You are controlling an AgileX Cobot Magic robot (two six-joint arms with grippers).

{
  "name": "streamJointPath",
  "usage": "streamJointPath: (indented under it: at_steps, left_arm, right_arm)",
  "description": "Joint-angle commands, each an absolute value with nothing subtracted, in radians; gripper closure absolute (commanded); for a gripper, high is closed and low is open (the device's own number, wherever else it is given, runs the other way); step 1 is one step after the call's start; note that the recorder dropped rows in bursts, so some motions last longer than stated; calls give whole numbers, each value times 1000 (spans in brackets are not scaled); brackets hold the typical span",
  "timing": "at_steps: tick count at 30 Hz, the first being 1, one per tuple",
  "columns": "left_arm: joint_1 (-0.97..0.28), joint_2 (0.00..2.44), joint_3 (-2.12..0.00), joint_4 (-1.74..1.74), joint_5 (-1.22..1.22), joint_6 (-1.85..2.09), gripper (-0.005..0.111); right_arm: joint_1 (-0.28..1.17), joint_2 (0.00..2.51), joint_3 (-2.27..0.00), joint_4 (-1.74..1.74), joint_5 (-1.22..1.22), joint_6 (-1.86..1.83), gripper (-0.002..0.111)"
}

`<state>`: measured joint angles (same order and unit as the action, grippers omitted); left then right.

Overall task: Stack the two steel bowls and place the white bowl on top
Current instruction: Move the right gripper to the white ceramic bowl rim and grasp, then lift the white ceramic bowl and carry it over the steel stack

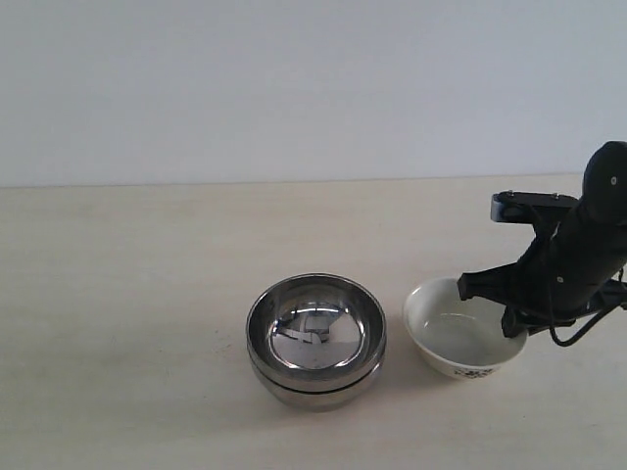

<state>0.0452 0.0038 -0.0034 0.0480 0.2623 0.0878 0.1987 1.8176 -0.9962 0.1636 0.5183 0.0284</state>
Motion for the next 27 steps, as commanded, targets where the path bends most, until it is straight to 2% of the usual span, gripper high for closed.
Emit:
streamJointPath:
  at_steps: [1, 20, 27]
  left_arm:
    - [48, 0, 0, 41, 255, 78, 103]
    - [48, 0, 0, 41, 255, 78, 103]
    - [48, 0, 0, 41, 255, 78, 103]
  right_arm:
    - [189, 1815, -999, 159, 522, 16, 108]
    - [189, 1578, -1006, 204, 597, 8, 108]
    - [189, 1514, -1092, 342, 719, -72, 108]
